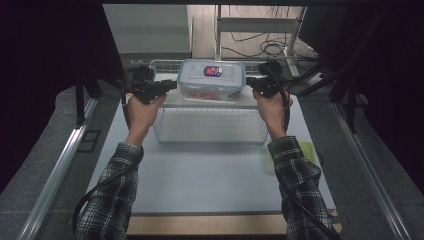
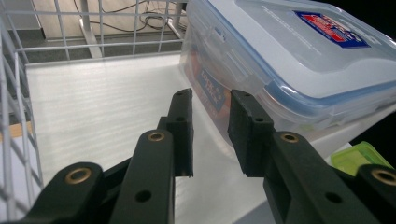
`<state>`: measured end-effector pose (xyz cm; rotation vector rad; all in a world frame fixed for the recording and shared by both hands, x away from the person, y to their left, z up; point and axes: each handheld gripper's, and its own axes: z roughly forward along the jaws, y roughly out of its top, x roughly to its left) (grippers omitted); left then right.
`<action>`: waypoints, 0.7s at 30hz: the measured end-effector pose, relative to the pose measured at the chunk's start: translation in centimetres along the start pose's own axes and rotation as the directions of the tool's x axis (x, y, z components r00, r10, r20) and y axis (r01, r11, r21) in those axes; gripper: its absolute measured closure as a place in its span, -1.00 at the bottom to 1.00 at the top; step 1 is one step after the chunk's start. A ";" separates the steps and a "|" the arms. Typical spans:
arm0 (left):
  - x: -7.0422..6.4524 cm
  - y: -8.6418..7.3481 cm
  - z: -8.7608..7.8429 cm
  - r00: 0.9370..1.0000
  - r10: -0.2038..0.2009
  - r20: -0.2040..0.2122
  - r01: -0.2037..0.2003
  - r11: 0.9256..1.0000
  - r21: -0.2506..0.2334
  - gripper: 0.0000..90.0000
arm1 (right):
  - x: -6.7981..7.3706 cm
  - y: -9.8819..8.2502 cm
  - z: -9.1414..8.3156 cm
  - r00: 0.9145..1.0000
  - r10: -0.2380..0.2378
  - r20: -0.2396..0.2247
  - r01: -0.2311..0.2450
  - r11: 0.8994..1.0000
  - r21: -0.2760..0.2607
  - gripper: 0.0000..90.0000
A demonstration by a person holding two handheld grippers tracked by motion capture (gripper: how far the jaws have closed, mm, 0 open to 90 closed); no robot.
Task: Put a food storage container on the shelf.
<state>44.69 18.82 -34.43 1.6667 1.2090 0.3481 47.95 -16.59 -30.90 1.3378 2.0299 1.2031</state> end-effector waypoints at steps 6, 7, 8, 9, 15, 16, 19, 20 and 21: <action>-0.5 -0.3 -0.1 0.999 0.042 -0.001 -0.042 0.999 0.015 0.49 | 0.0 0.2 0.2 1.000 -0.013 0.007 0.013 1.000 -0.009 0.91; -0.7 -0.3 -0.3 0.999 0.049 -0.002 -0.049 0.999 0.021 0.49 | 0.1 0.2 -0.1 1.000 -0.024 0.012 0.024 1.000 -0.019 0.88; -0.8 -0.4 -0.6 0.998 0.055 0.001 -0.055 0.998 0.017 0.48 | 0.2 0.1 -0.4 0.999 -0.038 0.013 0.038 0.999 -0.027 0.81; -0.8 -0.6 -1.0 0.998 0.058 0.007 -0.058 0.998 0.012 0.46 | 0.2 0.0 -0.8 0.999 -0.050 0.007 0.050 0.998 -0.030 0.77; -1.0 -1.8 -2.7 0.997 0.064 0.034 -0.064 0.998 -0.007 0.30 | 0.4 -1.6 -2.8 0.994 -0.105 -0.035 0.103 0.993 -0.056 0.52; -1.0 -2.1 -2.9 0.997 0.069 0.037 -0.069 0.998 -0.006 0.25 | 0.4 -1.9 -3.1 0.993 -0.112 -0.041 0.109 0.992 -0.059 0.48; -1.3 -2.7 -3.6 0.996 0.084 0.044 -0.083 0.996 -0.008 0.13 | 0.5 -2.6 -3.7 0.990 -0.126 -0.059 0.122 0.991 -0.061 0.40; -1.4 -3.0 -3.8 0.995 0.088 0.052 -0.088 0.996 -0.010 0.09 | 0.5 -2.9 -3.9 0.989 -0.131 -0.063 0.127 0.990 -0.064 0.38; -1.6 -3.3 -4.0 0.994 0.097 0.058 -0.096 0.995 -0.010 0.07 | 0.5 -3.1 -4.1 0.989 -0.131 -0.070 0.127 0.990 -0.067 0.37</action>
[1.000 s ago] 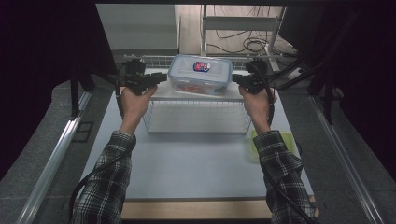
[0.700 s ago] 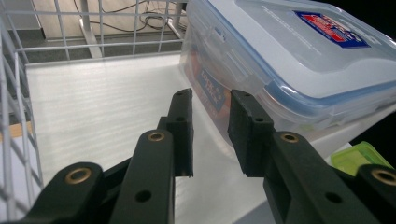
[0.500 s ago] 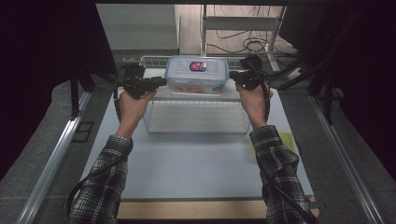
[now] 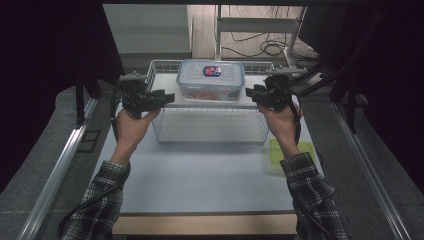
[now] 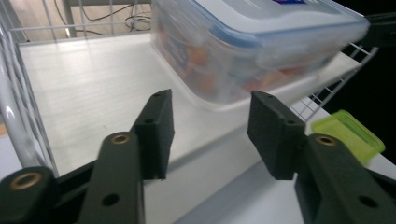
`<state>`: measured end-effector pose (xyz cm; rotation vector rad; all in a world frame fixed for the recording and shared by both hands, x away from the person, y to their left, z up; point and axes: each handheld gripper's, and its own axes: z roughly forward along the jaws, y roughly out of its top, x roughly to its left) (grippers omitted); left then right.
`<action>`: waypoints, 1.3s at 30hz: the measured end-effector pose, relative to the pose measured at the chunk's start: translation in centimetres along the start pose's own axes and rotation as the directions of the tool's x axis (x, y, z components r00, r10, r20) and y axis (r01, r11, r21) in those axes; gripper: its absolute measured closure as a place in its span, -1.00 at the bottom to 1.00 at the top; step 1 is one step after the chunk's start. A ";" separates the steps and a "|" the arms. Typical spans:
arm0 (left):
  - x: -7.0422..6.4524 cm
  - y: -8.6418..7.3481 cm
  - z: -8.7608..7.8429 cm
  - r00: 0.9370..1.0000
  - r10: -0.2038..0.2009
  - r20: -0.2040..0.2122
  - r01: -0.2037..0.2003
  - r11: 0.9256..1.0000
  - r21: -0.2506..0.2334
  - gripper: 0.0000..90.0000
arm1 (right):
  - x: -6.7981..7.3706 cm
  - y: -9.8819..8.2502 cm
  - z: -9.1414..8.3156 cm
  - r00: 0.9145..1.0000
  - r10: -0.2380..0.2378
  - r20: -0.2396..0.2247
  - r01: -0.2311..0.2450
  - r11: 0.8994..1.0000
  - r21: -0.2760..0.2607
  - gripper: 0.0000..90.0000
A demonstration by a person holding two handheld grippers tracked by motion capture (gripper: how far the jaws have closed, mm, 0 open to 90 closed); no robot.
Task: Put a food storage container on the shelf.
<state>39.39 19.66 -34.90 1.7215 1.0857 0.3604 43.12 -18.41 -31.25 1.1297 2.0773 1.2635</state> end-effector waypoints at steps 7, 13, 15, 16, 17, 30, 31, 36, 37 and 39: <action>-1.1 -2.1 -1.0 0.998 0.049 0.033 -0.049 0.999 0.011 -0.12 | 0.7 -1.8 -1.0 0.999 -0.014 -0.050 0.014 1.000 -0.001 0.19; -2.3 -4.1 -1.4 0.991 0.126 0.037 -0.128 0.990 0.063 -0.28 | 1.8 -3.9 -1.9 0.994 -0.043 -0.103 0.044 0.999 0.005 -0.04; -2.6 -4.9 -1.6 0.990 0.134 0.047 -0.137 0.988 0.067 -0.35 | 2.2 -4.7 -2.2 0.992 -0.064 -0.109 0.066 0.998 0.013 -0.11; -2.8 -5.3 -1.7 0.989 0.136 0.054 -0.139 0.988 0.070 -0.37 | 2.4 -5.2 -2.3 0.991 -0.076 -0.109 0.078 0.997 0.015 -0.15; -2.9 -5.7 -1.8 0.989 0.137 0.059 -0.141 0.987 0.075 -0.40 | 2.5 -5.6 -2.5 0.990 -0.084 -0.111 0.086 0.996 0.019 -0.19; -4.7 -11.7 -3.5 0.985 0.157 0.076 -0.164 0.982 0.091 -0.73 | 3.4 -11.4 -4.4 0.983 -0.106 -0.151 0.111 0.994 0.023 -0.64; -4.8 -12.2 -3.6 0.985 0.159 0.073 -0.166 0.982 0.094 -0.74 | 3.5 -11.8 -4.5 0.982 -0.107 -0.155 0.112 0.993 0.023 -0.66; -5.2 -14.3 -3.7 0.982 0.170 0.084 -0.179 0.979 0.102 -0.83 | 3.8 -13.7 -5.0 0.981 -0.100 -0.165 0.104 0.995 0.012 -0.76; -5.2 -14.7 -3.8 0.982 0.169 0.089 -0.178 0.979 0.100 -0.84 | 3.8 -14.0 -5.0 0.981 -0.096 -0.171 0.099 0.995 0.010 -0.77; -5.3 -15.4 -3.9 0.981 0.172 0.093 -0.181 0.978 0.105 -0.87 | 3.9 -14.7 -5.1 0.981 -0.092 -0.173 0.096 0.995 0.015 -0.80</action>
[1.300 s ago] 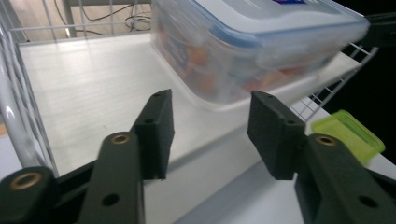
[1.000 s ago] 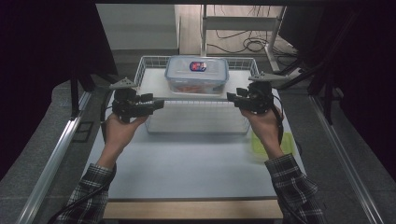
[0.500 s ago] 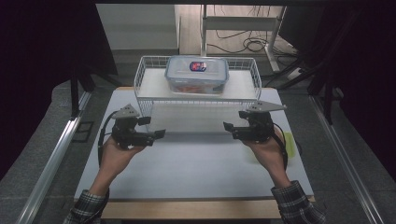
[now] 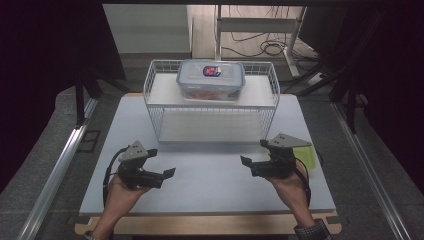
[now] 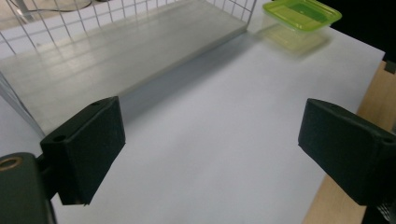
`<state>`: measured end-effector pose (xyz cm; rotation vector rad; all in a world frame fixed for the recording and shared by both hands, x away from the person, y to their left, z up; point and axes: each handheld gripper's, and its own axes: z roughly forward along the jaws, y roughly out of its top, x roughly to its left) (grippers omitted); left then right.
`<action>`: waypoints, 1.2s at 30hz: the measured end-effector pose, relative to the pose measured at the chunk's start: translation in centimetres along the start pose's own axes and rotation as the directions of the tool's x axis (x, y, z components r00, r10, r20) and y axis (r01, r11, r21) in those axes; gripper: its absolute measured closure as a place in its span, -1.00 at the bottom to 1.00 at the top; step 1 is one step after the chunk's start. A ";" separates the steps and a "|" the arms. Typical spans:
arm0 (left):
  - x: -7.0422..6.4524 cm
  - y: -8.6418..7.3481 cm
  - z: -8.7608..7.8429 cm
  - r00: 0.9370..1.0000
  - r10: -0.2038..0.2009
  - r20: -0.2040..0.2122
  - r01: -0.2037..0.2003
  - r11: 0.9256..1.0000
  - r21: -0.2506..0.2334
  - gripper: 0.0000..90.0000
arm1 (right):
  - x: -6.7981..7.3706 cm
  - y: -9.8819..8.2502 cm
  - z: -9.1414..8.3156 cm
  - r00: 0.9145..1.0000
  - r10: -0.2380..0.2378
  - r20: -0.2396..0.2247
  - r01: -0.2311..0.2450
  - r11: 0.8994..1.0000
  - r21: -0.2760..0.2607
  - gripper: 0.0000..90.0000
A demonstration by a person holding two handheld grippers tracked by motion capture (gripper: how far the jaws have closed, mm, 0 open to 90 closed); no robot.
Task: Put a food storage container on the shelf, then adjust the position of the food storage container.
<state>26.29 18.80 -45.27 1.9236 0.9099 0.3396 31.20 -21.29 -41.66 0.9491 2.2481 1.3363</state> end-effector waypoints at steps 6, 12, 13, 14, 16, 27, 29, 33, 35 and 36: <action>-0.9 -1.9 0.0 1.000 0.015 -0.010 -0.015 1.000 -0.016 -0.92 | 0.6 -2.4 0.2 1.000 0.002 -0.009 -0.002 1.000 0.021 -0.86; -1.3 -4.4 0.6 0.999 0.031 -0.024 -0.031 1.000 0.003 -0.95 | 1.2 -4.4 0.3 1.000 0.004 -0.014 -0.004 1.000 0.031 -0.87; -1.3 -4.9 0.8 0.999 0.037 -0.029 -0.036 0.999 0.014 -0.95 | 1.3 -4.6 0.3 1.000 0.001 -0.014 0.000 0.999 0.035 -0.87; -1.4 -5.4 0.9 0.998 0.042 -0.036 -0.041 0.999 0.024 -0.95 | 1.4 -5.0 0.4 1.000 -0.007 -0.017 0.007 0.999 0.044 -0.87; -1.4 -6.0 1.0 0.998 0.044 -0.043 -0.041 0.998 0.051 -0.96 | 1.4 -5.6 0.6 1.000 -0.016 -0.003 0.016 0.998 0.067 -0.88; -1.5 -6.8 1.4 0.993 0.100 -0.060 -0.097 0.994 0.054 -0.95 | -1.8 -6.2 0.4 0.991 0.078 0.105 -0.091 0.989 0.117 -0.98; -1.4 -6.8 1.3 0.993 0.099 -0.057 -0.096 0.994 0.048 -0.95 | -2.6 -6.1 0.0 0.987 0.092 0.134 -0.109 0.987 0.121 -0.90; -1.3 -6.9 1.3 0.995 0.085 -0.050 -0.084 0.996 0.035 -0.95 | -4.3 -5.8 -1.0 0.972 0.141 0.185 -0.163 0.981 0.105 -0.43; -1.2 -6.9 1.3 0.996 0.081 -0.047 -0.079 0.996 0.035 -0.95 | -5.0 -5.7 -1.5 0.968 0.135 0.210 -0.160 0.981 0.106 -0.16; -1.1 -6.9 1.3 0.996 0.075 -0.047 -0.074 0.997 0.035 -0.95 | -5.3 -5.7 -1.7 0.967 0.133 0.217 -0.159 0.982 0.106 -0.04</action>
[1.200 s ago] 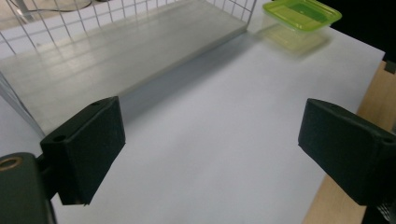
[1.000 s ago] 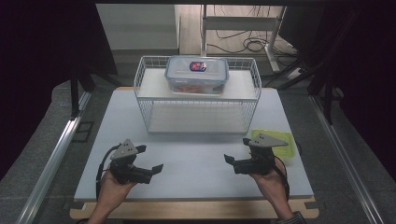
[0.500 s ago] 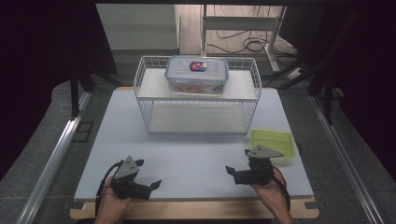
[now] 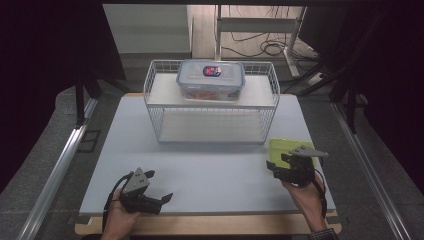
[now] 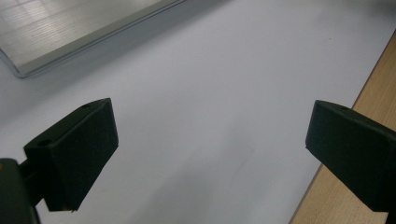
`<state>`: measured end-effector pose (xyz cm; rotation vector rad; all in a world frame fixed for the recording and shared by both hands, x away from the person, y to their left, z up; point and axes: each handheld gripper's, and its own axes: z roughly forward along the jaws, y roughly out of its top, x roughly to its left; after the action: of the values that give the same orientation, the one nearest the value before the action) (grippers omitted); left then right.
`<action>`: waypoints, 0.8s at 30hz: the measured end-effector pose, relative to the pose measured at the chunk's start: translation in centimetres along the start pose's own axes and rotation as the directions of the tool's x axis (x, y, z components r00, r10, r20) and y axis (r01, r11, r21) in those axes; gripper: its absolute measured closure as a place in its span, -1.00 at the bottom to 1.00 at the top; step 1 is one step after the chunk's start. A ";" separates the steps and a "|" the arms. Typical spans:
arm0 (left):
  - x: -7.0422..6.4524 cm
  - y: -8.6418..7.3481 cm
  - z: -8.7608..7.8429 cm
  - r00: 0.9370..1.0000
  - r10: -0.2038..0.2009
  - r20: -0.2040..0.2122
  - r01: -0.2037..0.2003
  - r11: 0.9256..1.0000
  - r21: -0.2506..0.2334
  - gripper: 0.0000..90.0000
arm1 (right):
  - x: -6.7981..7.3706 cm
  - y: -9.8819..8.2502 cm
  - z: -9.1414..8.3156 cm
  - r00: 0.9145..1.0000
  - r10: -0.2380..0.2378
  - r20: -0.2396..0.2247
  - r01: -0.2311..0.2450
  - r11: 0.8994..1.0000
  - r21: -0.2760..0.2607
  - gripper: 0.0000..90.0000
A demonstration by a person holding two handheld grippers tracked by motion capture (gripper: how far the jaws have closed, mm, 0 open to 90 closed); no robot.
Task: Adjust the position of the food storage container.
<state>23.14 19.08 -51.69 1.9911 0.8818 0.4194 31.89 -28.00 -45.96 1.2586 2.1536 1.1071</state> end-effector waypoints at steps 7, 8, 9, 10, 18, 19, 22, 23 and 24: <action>0.3 -0.1 0.0 1.000 -0.014 -0.006 0.014 1.000 0.002 -0.94 | -2.7 0.4 -0.4 0.997 -0.022 0.071 0.021 1.000 0.023 0.67; 0.3 -0.1 0.0 1.000 -0.014 -0.006 0.014 1.000 0.000 -0.94 | -3.1 0.4 -0.4 0.996 -0.024 0.083 0.022 0.999 0.025 0.76; 0.3 -0.1 0.0 1.000 -0.014 -0.006 0.014 1.000 0.000 -0.94 | -3.6 0.5 -0.3 0.995 -0.024 0.093 0.021 0.999 0.029 0.82; 0.3 -0.1 0.1 1.000 -0.012 -0.005 0.012 1.000 0.000 -0.94 | -4.1 0.6 -0.3 0.994 -0.019 0.106 0.015 0.999 0.039 0.86; 0.2 -0.1 0.2 1.000 -0.001 -0.002 0.001 1.000 0.006 -0.94 | -8.7 1.1 -0.3 0.974 0.053 0.218 -0.059 0.998 0.022 0.99; 0.2 -0.1 0.2 1.000 -0.003 -0.001 0.003 1.000 0.005 -0.94 | -9.3 1.1 -0.1 0.972 0.063 0.228 -0.069 0.997 0.020 0.99; 0.3 -0.1 0.2 1.000 -0.008 0.001 0.008 1.000 0.001 -0.93 | -10.9 1.1 0.4 0.959 0.079 0.271 -0.089 0.996 0.025 0.99; 0.3 -0.1 0.2 1.000 -0.010 0.004 0.010 1.000 0.000 -0.93 | -11.2 1.1 0.5 0.956 0.081 0.281 -0.091 0.996 0.024 0.99; 0.4 -0.2 0.2 1.000 -0.011 0.006 0.011 1.000 0.001 -0.93 | -11.6 1.0 0.7 0.953 0.081 0.293 -0.093 0.995 0.026 0.99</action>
<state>23.43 19.28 -51.93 1.9868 0.8889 0.4065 38.82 -37.42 -46.05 1.4481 1.9233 0.8520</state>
